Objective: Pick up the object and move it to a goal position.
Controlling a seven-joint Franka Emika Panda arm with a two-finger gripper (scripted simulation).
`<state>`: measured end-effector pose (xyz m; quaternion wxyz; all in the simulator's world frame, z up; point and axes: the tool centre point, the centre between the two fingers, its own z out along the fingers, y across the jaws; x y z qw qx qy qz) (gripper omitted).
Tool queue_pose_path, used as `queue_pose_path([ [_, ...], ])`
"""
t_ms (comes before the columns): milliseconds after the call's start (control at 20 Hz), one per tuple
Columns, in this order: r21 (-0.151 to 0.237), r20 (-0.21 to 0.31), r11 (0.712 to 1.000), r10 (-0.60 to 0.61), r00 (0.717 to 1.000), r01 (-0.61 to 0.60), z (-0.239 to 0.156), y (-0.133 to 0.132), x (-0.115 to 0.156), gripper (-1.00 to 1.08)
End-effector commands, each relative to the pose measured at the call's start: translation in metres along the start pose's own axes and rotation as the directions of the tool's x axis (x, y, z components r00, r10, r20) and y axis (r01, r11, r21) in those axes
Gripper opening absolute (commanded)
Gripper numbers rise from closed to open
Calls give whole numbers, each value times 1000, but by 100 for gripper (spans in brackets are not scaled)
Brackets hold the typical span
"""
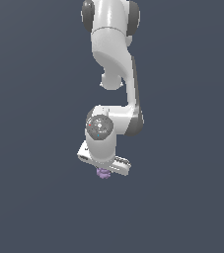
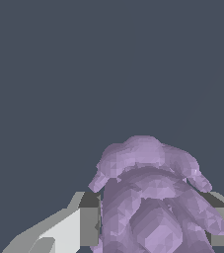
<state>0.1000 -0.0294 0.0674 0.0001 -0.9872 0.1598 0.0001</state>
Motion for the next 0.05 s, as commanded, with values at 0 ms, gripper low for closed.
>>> queue_pose_path([
  [0,0,0,1000,0,1000,0,0,0,0,-100],
])
